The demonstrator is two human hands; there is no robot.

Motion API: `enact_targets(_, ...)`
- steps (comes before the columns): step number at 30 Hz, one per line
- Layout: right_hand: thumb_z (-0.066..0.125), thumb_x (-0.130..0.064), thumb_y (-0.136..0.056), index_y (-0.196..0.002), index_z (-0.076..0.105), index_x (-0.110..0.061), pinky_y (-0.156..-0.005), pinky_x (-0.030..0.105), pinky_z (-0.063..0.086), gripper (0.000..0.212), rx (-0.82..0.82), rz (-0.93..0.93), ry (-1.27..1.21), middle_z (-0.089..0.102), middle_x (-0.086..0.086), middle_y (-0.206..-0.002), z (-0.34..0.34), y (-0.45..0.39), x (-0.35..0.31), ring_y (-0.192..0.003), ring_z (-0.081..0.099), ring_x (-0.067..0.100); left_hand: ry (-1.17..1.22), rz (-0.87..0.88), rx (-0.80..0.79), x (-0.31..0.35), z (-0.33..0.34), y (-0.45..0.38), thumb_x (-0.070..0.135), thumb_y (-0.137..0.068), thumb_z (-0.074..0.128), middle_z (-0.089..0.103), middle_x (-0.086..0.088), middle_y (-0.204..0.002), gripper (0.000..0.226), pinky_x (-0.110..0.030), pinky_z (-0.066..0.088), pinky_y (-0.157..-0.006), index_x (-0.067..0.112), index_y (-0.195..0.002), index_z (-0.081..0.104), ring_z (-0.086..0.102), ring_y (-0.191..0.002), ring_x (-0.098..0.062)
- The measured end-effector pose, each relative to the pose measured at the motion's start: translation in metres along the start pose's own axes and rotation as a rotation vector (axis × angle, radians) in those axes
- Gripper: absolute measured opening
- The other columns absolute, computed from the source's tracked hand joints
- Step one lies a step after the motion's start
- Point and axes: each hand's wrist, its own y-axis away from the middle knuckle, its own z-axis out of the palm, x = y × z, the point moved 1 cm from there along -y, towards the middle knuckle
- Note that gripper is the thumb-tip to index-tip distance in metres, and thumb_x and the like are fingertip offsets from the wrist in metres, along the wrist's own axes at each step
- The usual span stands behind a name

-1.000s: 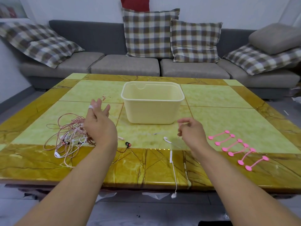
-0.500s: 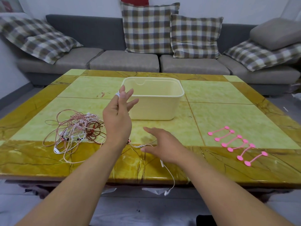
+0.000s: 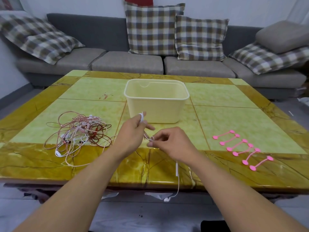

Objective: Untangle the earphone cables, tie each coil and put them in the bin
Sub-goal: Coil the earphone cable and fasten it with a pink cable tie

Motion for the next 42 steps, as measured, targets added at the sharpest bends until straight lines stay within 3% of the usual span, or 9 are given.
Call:
enact_targets(4,0.091,-0.022,-0.073,-0.08,0.075,-0.015,-0.061,0.028,0.054,0.019,0.055,0.056,-0.093,0.073,0.002,-0.065,-0.021,0.004,-0.004,-0.055,0.063,0.012,0.073,-0.053,-0.083,0.005,0.002,0.004,0.041,-0.097,0.062,0.061,-0.016,-0.122,0.033,-0.026,0.043,-0.075,0.014,-0.113,0.073,0.063,-0.093,-0.026)
enact_targets(6,0.091,-0.021,-0.074,-0.082,0.076,-0.013,-0.061,0.026,0.054,0.018,0.08,0.066,-0.113,0.074,0.002,-0.066,-0.03,0.005,-0.003,-0.057,0.066,0.012,0.075,-0.046,-0.133,0.007,-0.001,0.006,0.049,-0.088,0.071,0.049,0.013,-0.075,0.03,-0.026,0.039,-0.067,0.026,-0.107,0.075,0.052,-0.07,-0.016)
enact_targets(8,0.087,-0.018,-0.079,-0.087,0.079,-0.011,-0.063,0.023,0.055,0.013,0.081,0.058,-0.174,0.075,0.002,-0.071,-0.036,0.007,-0.003,-0.061,0.068,0.012,0.083,-0.038,-0.182,0.006,-0.001,0.006,0.047,-0.084,0.077,0.034,0.003,-0.057,0.025,-0.026,0.028,-0.055,0.023,-0.091,0.078,0.034,-0.057,-0.014)
enact_targets(16,0.071,-0.017,-0.094,-0.097,0.071,-0.009,-0.093,0.035,0.058,0.008,0.122,0.109,-0.381,0.079,0.006,-0.098,-0.044,0.007,0.002,-0.099,0.074,0.02,0.208,-0.056,-0.132,0.004,0.005,0.004,0.03,-0.091,0.074,0.039,-0.001,-0.065,0.025,-0.02,0.022,-0.045,0.005,-0.088,0.074,0.024,-0.046,-0.009)
enact_targets(25,0.061,-0.007,-0.1,-0.106,0.063,-0.005,-0.081,0.039,0.059,0.007,0.172,0.271,-0.874,0.043,0.001,-0.058,-0.053,0.005,-0.002,-0.06,0.049,0.019,0.221,-0.062,-0.012,0.009,0.01,0.002,0.028,-0.095,0.069,0.032,0.007,-0.053,0.022,-0.019,0.02,-0.042,0.011,-0.081,0.07,0.021,-0.042,-0.007)
enact_targets(31,0.078,-0.031,-0.088,-0.092,0.08,-0.018,-0.082,0.031,0.05,0.013,0.268,0.267,-0.303,0.074,-0.014,-0.085,-0.06,0.007,0.005,-0.066,0.054,0.015,0.249,-0.026,0.209,0.009,0.005,-0.002,0.029,-0.097,0.066,0.044,-0.001,-0.063,0.022,-0.016,0.029,-0.045,0.009,-0.092,0.072,0.032,-0.048,-0.007)
enact_targets(34,0.079,-0.039,-0.086,-0.084,0.077,-0.016,-0.089,0.031,0.045,0.023,0.298,0.226,-0.327,0.073,-0.01,-0.084,-0.062,0.007,0.005,-0.062,0.054,0.016,0.242,-0.034,0.289,0.006,0.002,-0.004,0.028,-0.097,0.065,0.043,-0.002,-0.064,0.021,-0.015,0.03,-0.046,0.01,-0.09,0.071,0.034,-0.051,-0.007)
enact_targets(37,0.076,-0.035,-0.089,-0.082,0.069,-0.012,-0.066,0.028,0.054,0.024,0.347,0.17,-0.545,0.058,-0.01,-0.058,-0.062,0.006,-0.002,-0.055,0.045,0.018,0.188,-0.023,0.325,0.006,0.005,-0.002,0.027,-0.098,0.064,0.038,0.008,-0.053,0.02,-0.015,0.026,-0.043,0.011,-0.089,0.07,0.031,-0.043,-0.006)
enact_targets(42,0.072,-0.043,-0.09,-0.069,0.045,-0.021,-0.036,0.019,0.019,0.041,0.09,0.348,-0.675,0.033,-0.005,-0.057,-0.064,0.009,-0.003,-0.048,0.035,0.01,0.199,-0.021,0.455,0.012,0.001,-0.003,0.03,-0.099,0.062,0.043,0.007,-0.06,0.019,-0.028,0.032,-0.053,0.015,-0.094,0.07,0.036,-0.053,-0.011)
